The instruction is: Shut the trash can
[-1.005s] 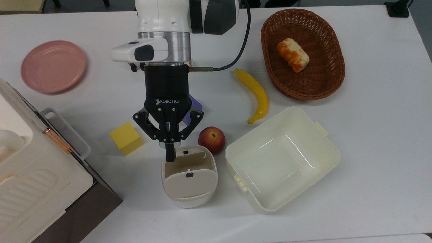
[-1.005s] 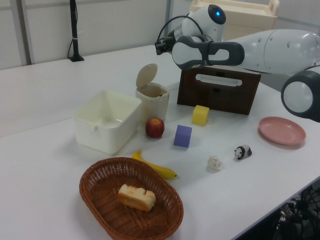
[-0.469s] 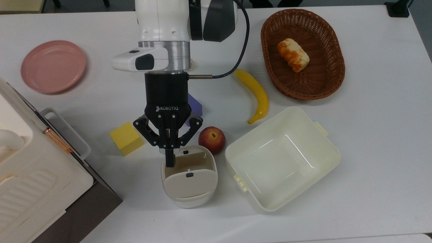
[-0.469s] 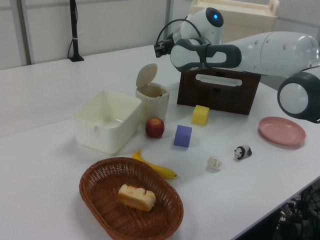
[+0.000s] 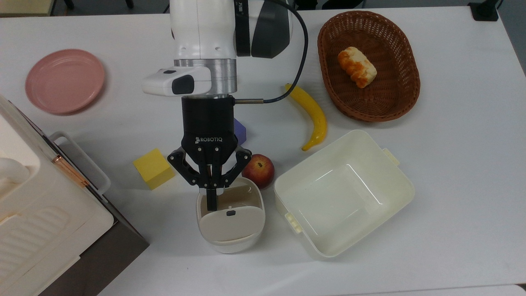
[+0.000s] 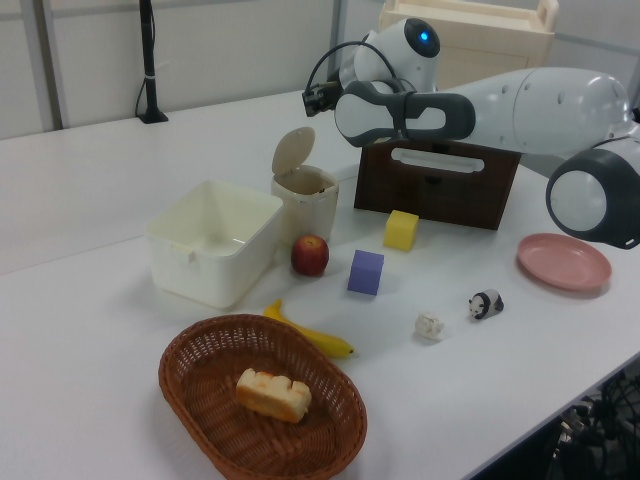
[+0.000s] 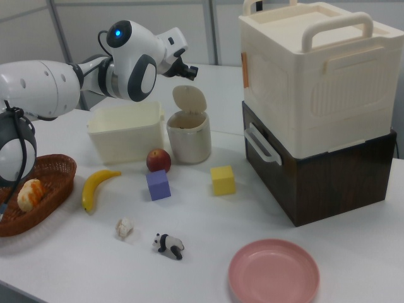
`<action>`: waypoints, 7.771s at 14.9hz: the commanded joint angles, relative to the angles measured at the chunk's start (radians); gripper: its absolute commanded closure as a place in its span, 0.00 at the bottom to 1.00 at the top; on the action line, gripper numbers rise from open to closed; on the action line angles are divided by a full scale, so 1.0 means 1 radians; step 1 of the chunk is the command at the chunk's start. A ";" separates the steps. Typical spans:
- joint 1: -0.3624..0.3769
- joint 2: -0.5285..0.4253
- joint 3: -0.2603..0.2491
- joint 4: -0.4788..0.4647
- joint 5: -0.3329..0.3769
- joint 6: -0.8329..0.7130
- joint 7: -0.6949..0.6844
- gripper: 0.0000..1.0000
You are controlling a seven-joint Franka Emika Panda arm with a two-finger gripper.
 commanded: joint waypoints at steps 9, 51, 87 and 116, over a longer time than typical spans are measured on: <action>0.019 0.064 -0.024 0.054 -0.041 0.026 -0.002 0.99; 0.025 -0.042 -0.009 -0.156 -0.118 0.025 -0.026 0.99; 0.022 -0.152 -0.001 -0.414 -0.116 0.020 -0.117 0.99; 0.030 -0.568 -0.009 -0.385 -0.003 -1.021 -0.089 0.55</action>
